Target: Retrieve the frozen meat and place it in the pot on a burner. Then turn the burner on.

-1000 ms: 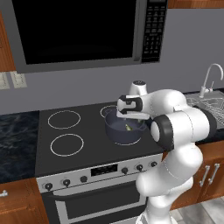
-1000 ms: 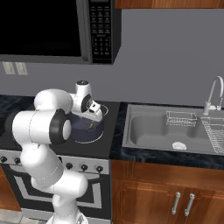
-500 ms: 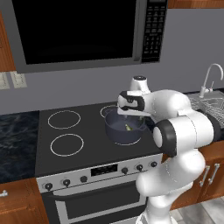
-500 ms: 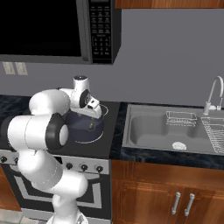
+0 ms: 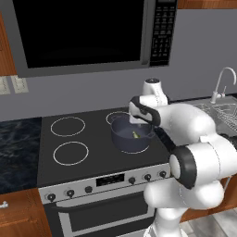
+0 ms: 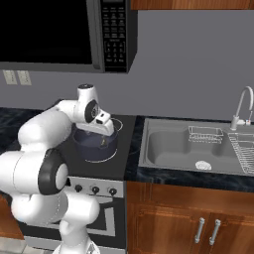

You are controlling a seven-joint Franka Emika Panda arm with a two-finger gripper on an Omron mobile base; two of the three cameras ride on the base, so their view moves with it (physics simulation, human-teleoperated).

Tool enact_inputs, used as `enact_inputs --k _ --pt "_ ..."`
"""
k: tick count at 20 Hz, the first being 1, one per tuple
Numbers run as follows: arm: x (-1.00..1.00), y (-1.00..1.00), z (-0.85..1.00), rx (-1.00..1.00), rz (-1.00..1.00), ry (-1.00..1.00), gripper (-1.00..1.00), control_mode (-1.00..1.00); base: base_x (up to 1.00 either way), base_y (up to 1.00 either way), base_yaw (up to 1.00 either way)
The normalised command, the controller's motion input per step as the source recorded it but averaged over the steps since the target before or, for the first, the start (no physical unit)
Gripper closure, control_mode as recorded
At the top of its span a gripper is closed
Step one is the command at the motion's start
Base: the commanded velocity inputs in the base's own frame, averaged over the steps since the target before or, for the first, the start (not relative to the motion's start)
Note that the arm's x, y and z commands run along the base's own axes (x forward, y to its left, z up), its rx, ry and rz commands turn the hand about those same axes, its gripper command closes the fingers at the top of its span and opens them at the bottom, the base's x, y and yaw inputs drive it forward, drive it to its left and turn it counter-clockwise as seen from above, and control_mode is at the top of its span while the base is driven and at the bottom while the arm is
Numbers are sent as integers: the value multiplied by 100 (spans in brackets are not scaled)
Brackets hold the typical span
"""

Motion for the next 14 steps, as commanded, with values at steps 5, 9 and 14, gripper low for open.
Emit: enact_inputs --k 5,9,14 --pt "-83 -4 17 -5 2 -2 -100 -100 0 0 0" --pt "-83 0 20 -2 1 -1 -100 -100 0 0 0" --pt "-70 0 6 0 3 0 -100 -100 0 0 0"
